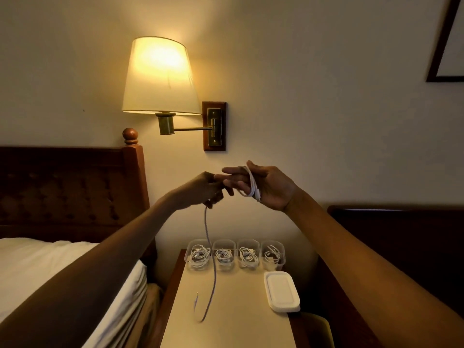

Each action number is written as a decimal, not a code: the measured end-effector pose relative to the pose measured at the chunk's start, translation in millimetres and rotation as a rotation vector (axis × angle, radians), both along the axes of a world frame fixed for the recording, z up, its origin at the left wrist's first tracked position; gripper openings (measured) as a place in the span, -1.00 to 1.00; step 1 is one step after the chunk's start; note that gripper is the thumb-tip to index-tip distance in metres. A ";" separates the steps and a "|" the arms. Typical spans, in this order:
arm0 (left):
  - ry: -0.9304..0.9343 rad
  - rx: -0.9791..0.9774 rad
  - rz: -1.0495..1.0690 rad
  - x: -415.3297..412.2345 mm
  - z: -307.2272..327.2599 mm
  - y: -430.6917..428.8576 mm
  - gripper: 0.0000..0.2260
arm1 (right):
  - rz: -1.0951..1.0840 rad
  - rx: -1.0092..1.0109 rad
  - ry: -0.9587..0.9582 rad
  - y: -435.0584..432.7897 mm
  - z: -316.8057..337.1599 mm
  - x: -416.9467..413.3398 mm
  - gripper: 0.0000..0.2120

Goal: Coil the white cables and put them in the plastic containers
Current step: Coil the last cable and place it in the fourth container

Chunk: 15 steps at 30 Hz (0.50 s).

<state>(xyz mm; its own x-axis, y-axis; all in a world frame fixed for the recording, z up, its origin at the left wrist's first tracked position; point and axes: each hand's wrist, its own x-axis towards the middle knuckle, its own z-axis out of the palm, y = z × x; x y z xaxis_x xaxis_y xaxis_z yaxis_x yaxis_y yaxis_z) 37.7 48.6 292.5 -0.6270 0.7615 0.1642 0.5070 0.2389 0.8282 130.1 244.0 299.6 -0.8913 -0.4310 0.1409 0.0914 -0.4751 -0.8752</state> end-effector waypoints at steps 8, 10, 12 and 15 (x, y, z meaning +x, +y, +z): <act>-0.256 -0.196 -0.104 33.3 -7.5 27.3 -0.69 | -0.361 0.096 0.129 1.4 6.6 -10.9 -0.51; -0.177 -0.278 -0.135 34.9 -7.0 26.2 -0.71 | -0.462 0.069 0.149 5.8 9.9 -13.4 -0.51; -0.040 -0.295 -0.163 37.9 -5.1 26.0 -0.74 | -0.539 0.119 0.163 10.3 7.9 -16.9 -0.52; 0.241 -0.372 -0.147 43.1 11.4 30.0 -0.76 | -0.585 0.474 0.177 9.2 -7.6 -22.3 -0.58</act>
